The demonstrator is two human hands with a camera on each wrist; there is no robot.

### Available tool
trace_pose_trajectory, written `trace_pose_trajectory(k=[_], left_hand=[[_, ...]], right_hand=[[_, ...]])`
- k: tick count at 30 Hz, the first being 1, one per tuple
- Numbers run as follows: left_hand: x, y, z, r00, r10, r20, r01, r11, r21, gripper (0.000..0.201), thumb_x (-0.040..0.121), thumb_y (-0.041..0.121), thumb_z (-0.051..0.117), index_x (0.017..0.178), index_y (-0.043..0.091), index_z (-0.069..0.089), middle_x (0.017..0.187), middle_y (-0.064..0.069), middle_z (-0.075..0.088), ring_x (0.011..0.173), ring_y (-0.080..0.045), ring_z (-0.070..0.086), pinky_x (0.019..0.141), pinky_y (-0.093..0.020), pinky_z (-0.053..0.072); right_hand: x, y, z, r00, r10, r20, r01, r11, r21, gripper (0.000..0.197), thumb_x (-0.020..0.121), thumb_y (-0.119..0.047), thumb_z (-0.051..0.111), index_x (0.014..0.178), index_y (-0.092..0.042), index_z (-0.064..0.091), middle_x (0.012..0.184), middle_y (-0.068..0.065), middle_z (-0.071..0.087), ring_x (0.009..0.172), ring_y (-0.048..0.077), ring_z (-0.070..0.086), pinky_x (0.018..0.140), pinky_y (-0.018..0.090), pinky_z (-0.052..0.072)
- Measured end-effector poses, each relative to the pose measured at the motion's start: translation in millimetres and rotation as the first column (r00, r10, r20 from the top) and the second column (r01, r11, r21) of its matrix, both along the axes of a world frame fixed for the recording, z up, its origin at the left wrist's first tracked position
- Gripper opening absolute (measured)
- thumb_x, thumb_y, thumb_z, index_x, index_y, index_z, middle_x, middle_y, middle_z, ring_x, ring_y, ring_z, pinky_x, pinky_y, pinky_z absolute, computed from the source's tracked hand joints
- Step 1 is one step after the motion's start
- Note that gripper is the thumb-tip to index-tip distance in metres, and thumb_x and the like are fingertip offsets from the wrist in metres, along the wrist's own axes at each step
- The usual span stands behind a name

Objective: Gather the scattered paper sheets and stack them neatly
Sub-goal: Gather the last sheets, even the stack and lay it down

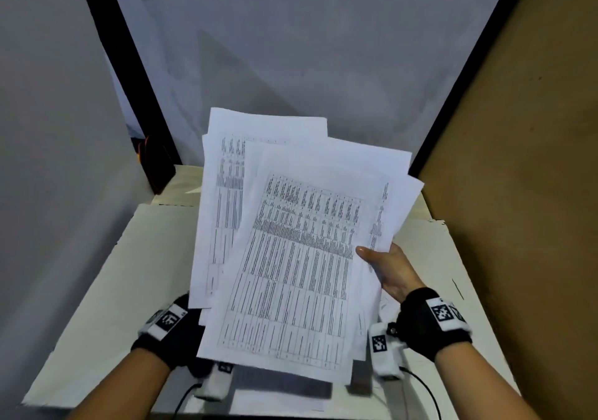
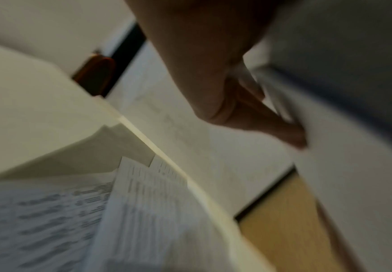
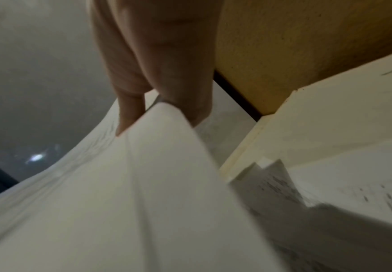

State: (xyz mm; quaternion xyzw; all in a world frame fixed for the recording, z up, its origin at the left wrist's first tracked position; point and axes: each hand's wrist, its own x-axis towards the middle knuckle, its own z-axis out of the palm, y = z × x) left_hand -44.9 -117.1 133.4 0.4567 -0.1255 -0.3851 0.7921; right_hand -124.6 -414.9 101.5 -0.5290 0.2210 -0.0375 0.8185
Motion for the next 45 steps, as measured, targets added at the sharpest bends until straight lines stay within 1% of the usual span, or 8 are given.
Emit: trace_pose_trajectory(k=[3,6,12,26,31,39,43,45], left_hand=[[9,0,28,0.998,0.052,0.023,-0.047,0.982,-0.180,0.069,0.088,0.049,0.043,0.134,-0.002,0.041,0.138,-0.028,0.043,0.130,-0.036,0.041,0.112,-0.048,0.027],[27,-9,30,0.985,0.093,0.146,-0.104,0.992,0.071,0.072,0.061,0.050,0.078,0.112,0.002,0.063,0.110,-0.023,0.067,0.107,-0.033,0.062,0.092,-0.036,0.051],[29,-29,10,0.898,0.155,0.411,-0.292,0.910,0.294,0.057,0.051,0.034,0.077,0.104,0.023,0.059,0.085,0.023,0.073,0.086,0.004,0.067,0.073,-0.012,0.053],[11,-22,-26,0.883,0.263,0.389,-0.379,0.888,0.260,0.085,0.023,0.062,0.084,0.095,0.022,0.063,0.081,0.018,0.074,0.084,0.000,0.069,0.076,-0.013,0.054],[21,-16,-28,0.897,0.276,0.344,-0.368,0.899,0.237,0.088,0.023,0.065,0.082,0.096,0.022,0.059,0.081,0.018,0.074,0.081,0.001,0.068,0.077,-0.017,0.052],[11,-29,-33,0.941,0.091,0.327,-0.222,0.893,0.391,0.078,0.039,0.051,0.086,0.107,0.021,0.062,0.097,0.007,0.074,0.096,-0.013,0.068,0.090,-0.031,0.053],[3,-44,-24,0.866,0.353,0.353,-0.474,0.803,0.360,0.051,0.061,0.028,0.080,0.106,0.008,0.064,0.093,-0.001,0.074,0.092,-0.022,0.070,0.083,-0.035,0.057],[2,-46,-10,0.806,0.437,0.399,-0.570,0.754,0.326,0.034,0.067,0.019,0.076,0.098,0.012,0.066,0.089,0.002,0.072,0.084,-0.016,0.071,0.076,-0.032,0.058]], right_hand=[[0,-5,9,0.992,-0.099,0.081,0.109,0.986,-0.129,0.057,0.051,-0.024,0.088,0.101,-0.011,0.064,0.090,-0.001,0.075,0.088,0.022,0.070,0.076,0.035,0.057],[2,-4,22,0.966,-0.201,0.162,0.235,0.945,-0.229,0.022,0.079,0.007,0.062,0.089,-0.013,0.064,0.072,-0.011,0.074,0.073,0.009,0.068,0.073,0.027,0.055],[3,10,19,0.976,-0.107,0.190,0.162,0.940,-0.301,0.027,0.057,-0.009,0.078,0.081,-0.012,0.065,0.065,-0.015,0.072,0.064,-0.001,0.067,0.063,0.016,0.053],[-7,20,-8,0.986,0.039,0.164,0.010,0.959,-0.284,0.049,0.045,0.001,0.083,0.089,-0.011,0.065,0.078,-0.005,0.075,0.078,0.009,0.070,0.070,0.018,0.055],[-2,21,-10,0.989,-0.006,0.148,0.043,0.969,-0.245,0.074,0.038,-0.031,0.091,0.102,-0.005,0.065,0.086,0.002,0.076,0.088,0.016,0.071,0.075,0.025,0.057],[4,29,-13,0.998,-0.015,0.057,0.030,0.963,-0.269,0.059,0.040,-0.027,0.086,0.092,-0.007,0.067,0.079,0.002,0.076,0.079,0.020,0.071,0.072,0.030,0.056],[6,39,-11,0.985,-0.150,0.085,0.169,0.937,-0.306,0.087,0.032,-0.048,0.089,0.101,-0.003,0.061,0.083,0.005,0.073,0.079,0.021,0.069,0.074,0.030,0.056],[5,42,1,0.981,-0.153,0.120,0.183,0.934,-0.307,0.056,0.055,-0.029,0.085,0.100,-0.003,0.064,0.076,-0.004,0.074,0.075,0.012,0.069,0.074,0.025,0.057]])
